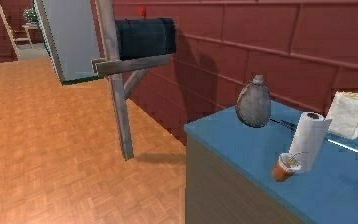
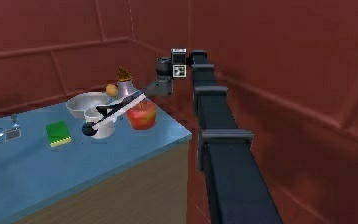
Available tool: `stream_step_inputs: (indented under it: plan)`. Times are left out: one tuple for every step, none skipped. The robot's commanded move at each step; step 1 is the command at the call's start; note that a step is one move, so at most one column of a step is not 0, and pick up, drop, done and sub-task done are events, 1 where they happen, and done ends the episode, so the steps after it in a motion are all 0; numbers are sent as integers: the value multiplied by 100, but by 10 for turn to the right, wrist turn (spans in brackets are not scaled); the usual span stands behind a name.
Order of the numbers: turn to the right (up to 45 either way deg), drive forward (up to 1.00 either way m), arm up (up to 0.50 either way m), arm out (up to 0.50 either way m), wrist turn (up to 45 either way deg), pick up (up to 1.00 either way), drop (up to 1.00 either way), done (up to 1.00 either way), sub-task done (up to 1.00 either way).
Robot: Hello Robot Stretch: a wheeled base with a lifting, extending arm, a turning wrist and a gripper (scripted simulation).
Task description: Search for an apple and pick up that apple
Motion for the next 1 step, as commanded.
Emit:
stream_step_inputs:
  plan:
    - [0,0,0,0,450,0,0,0,0]
